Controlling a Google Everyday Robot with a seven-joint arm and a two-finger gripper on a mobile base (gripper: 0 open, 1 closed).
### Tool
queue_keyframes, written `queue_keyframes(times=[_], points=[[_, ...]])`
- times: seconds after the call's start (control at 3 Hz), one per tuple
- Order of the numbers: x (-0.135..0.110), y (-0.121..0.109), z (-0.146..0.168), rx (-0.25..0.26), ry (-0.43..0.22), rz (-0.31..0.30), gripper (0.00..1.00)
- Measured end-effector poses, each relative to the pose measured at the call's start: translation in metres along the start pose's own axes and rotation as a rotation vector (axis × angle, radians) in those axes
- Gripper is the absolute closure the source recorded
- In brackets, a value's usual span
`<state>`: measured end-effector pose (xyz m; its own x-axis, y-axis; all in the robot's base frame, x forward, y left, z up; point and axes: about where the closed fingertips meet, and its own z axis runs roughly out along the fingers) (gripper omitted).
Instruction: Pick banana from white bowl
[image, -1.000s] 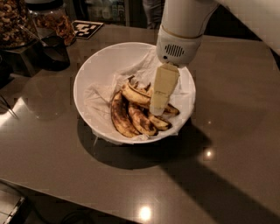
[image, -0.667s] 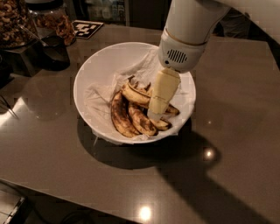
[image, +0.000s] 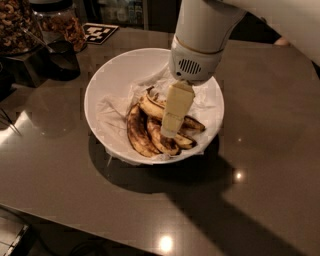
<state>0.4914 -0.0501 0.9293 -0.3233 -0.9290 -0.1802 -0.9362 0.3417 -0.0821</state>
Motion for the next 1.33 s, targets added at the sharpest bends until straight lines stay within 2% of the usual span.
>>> queue_keyframes(times=[0.33, 0.67, 1.0, 1.33], points=[[-0.009, 0.001, 0.005, -0.015, 0.010, -0.027, 0.14], [-0.019, -0.001, 0.012, -0.038, 0.021, -0.053, 0.25], [-0.028, -0.006, 0.021, -0.069, 0.028, -0.068, 0.25], [-0.033, -0.013, 0.031, -0.094, 0.036, -0.067, 0.31]])
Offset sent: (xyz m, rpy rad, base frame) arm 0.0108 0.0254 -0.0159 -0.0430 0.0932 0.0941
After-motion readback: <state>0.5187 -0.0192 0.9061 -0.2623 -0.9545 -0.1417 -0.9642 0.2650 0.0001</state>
